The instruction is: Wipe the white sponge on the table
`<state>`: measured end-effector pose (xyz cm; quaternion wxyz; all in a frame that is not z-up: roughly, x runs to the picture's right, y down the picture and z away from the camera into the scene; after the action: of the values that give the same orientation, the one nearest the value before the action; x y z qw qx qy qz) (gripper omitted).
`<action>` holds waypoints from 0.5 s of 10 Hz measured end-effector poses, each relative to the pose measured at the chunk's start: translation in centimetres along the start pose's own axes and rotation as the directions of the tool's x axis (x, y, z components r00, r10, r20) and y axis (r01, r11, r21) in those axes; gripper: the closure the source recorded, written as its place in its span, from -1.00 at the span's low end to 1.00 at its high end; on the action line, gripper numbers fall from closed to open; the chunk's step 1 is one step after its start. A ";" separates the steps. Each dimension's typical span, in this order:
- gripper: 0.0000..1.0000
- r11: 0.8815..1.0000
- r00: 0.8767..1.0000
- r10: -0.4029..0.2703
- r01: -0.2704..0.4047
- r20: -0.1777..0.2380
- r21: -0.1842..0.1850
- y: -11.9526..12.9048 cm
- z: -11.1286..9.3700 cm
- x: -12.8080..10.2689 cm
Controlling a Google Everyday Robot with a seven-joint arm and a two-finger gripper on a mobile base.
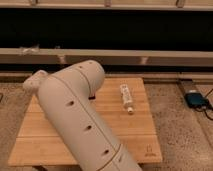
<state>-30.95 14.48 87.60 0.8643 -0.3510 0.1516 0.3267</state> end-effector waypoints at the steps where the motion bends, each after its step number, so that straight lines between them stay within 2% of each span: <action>1: 0.71 1.000 1.000 0.011 -0.011 0.002 -0.004 -0.1 -0.1 0.0; 5: 0.71 1.000 1.000 0.021 -0.021 0.024 -0.003 0.5 -0.3 -1.3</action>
<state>-32.24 13.96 87.77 0.8621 -0.3469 0.1445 0.3400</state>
